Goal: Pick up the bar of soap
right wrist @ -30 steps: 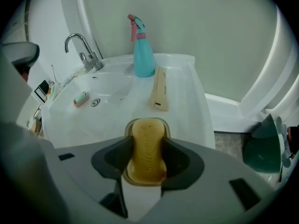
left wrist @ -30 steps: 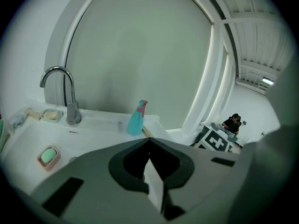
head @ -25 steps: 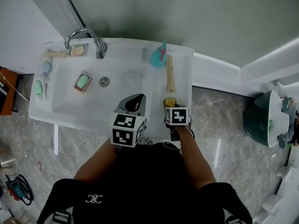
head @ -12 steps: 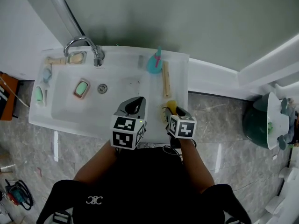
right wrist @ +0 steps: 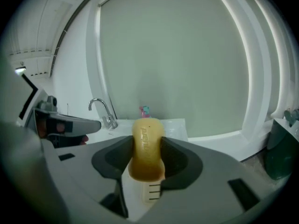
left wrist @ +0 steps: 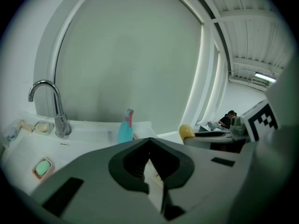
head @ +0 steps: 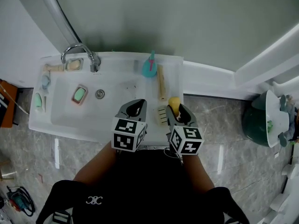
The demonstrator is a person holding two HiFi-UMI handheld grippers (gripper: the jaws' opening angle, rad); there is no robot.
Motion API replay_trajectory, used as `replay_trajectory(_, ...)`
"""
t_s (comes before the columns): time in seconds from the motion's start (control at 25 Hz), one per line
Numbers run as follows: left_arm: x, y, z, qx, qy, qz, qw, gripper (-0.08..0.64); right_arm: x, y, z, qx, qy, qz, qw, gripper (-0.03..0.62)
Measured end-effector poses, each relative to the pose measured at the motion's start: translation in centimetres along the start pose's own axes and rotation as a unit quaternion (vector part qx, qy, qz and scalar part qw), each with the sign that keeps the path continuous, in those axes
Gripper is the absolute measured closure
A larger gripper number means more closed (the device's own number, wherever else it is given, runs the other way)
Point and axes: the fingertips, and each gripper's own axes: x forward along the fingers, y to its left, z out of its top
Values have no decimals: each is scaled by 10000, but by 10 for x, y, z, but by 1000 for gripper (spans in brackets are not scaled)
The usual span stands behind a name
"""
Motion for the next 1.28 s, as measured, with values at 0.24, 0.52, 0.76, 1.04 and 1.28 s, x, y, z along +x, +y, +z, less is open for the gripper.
replay_trajectory(0.24,1,-16,5,103,-154,-279,9994,552,-23,4,29,-181,-669,71,9976,396)
replay_trajectory(0.52,1,-29,6,208,-219,-432,9986,552,-32,0,21,-331,-684,-23,9971,399)
replay_trajectory(0.76,2,-31,5,212,-194,-430,9987,552,-35,-2,23,-296,-712,-29,9970,399)
replay_trajectory(1.04,2,-32,2,232,-154,-392,9988,552,-38,-3,25,-255,-846,-39,9961,400)
replay_trajectory(1.28,1,-33,2,245,-139,-359,9990,552,-40,-2,24,-254,-824,7,9963,401)
